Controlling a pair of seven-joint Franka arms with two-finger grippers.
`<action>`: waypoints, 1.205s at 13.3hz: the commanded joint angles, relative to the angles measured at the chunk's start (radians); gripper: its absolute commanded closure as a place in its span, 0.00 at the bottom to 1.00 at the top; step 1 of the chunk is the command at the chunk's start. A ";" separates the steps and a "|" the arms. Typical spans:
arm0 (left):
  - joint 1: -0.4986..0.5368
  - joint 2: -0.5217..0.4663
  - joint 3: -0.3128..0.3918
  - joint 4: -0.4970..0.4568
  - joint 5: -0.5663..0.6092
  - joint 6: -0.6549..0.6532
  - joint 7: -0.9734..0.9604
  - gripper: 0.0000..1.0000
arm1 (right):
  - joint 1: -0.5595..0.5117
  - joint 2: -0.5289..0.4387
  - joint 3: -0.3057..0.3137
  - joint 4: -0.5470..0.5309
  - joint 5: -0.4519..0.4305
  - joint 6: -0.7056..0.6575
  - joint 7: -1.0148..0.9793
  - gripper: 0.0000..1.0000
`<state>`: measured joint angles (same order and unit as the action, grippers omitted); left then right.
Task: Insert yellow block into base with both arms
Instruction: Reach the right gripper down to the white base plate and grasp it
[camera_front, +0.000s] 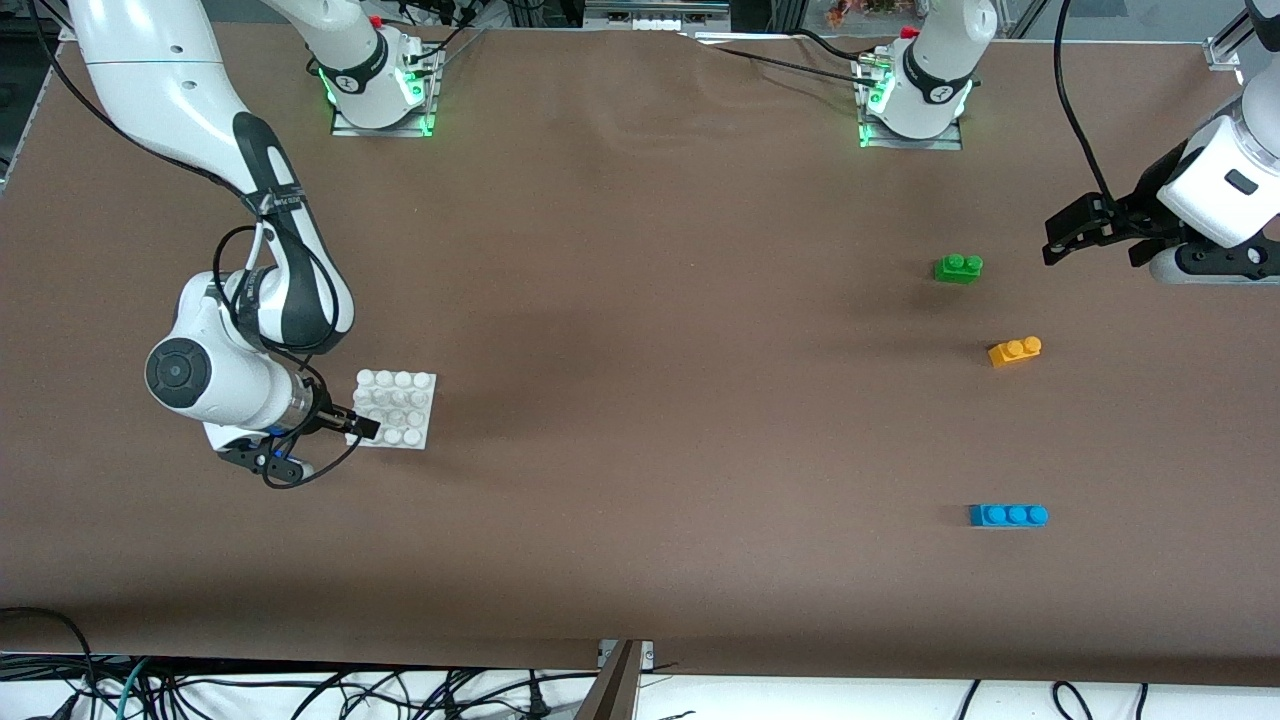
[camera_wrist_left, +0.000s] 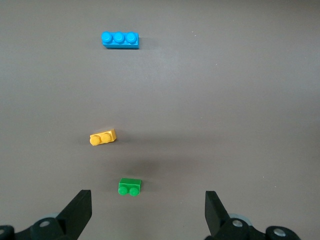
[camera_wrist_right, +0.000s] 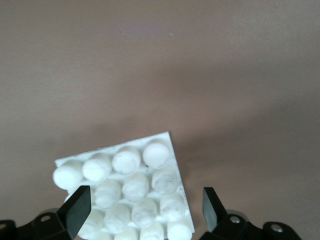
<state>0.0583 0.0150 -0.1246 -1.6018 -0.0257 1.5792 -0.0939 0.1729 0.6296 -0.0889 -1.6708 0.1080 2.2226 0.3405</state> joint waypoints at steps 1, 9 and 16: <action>-0.005 0.008 0.005 0.023 -0.010 -0.013 0.017 0.00 | -0.003 -0.004 0.005 -0.061 0.015 0.061 0.008 0.01; -0.005 0.008 0.005 0.023 -0.010 -0.013 0.017 0.00 | 0.002 0.024 0.006 -0.098 0.016 0.121 0.009 0.01; -0.005 0.008 0.005 0.023 -0.010 -0.013 0.017 0.00 | 0.002 0.044 0.014 -0.104 0.058 0.124 -0.012 0.02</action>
<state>0.0583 0.0151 -0.1246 -1.6018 -0.0257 1.5792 -0.0939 0.1742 0.6690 -0.0855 -1.7551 0.1458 2.3341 0.3409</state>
